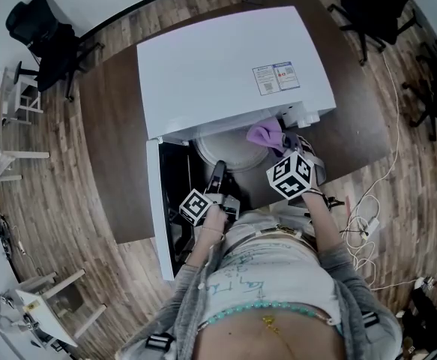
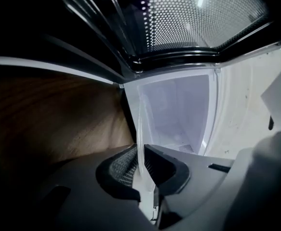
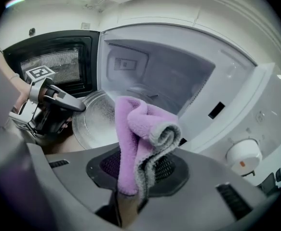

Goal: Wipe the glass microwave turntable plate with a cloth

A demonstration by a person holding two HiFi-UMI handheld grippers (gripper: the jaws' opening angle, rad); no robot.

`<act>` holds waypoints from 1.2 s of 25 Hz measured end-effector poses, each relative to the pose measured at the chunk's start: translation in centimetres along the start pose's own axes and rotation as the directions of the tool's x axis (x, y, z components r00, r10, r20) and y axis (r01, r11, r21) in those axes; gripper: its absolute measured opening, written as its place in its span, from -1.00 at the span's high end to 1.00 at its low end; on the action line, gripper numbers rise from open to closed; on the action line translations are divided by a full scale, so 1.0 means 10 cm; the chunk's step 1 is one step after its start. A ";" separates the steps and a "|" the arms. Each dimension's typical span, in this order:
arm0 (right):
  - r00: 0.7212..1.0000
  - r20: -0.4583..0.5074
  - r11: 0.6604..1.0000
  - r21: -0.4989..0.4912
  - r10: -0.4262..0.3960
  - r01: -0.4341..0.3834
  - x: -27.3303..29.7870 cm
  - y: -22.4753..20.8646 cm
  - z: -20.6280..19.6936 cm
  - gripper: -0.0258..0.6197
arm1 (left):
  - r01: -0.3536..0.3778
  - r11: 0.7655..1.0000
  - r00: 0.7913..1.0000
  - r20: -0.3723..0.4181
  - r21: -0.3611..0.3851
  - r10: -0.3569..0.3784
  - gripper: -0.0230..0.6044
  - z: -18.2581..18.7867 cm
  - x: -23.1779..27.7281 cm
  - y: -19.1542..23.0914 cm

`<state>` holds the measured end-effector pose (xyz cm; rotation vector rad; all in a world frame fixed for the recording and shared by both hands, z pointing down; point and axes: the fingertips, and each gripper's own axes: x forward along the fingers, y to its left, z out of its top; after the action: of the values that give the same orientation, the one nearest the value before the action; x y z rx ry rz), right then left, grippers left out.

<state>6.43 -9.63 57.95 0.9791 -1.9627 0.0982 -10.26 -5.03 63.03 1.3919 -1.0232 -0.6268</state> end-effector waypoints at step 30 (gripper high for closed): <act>0.999 -0.036 0.998 -0.055 0.040 -0.042 0.04 -0.06 -0.09 0.57 | -0.005 0.999 0.996 0.084 -0.050 0.010 0.79 0.27 0.25 -0.12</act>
<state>7.35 -9.90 58.52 0.8957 -1.9436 0.0825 -11.21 -8.69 62.05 1.3268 -1.0725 -0.7060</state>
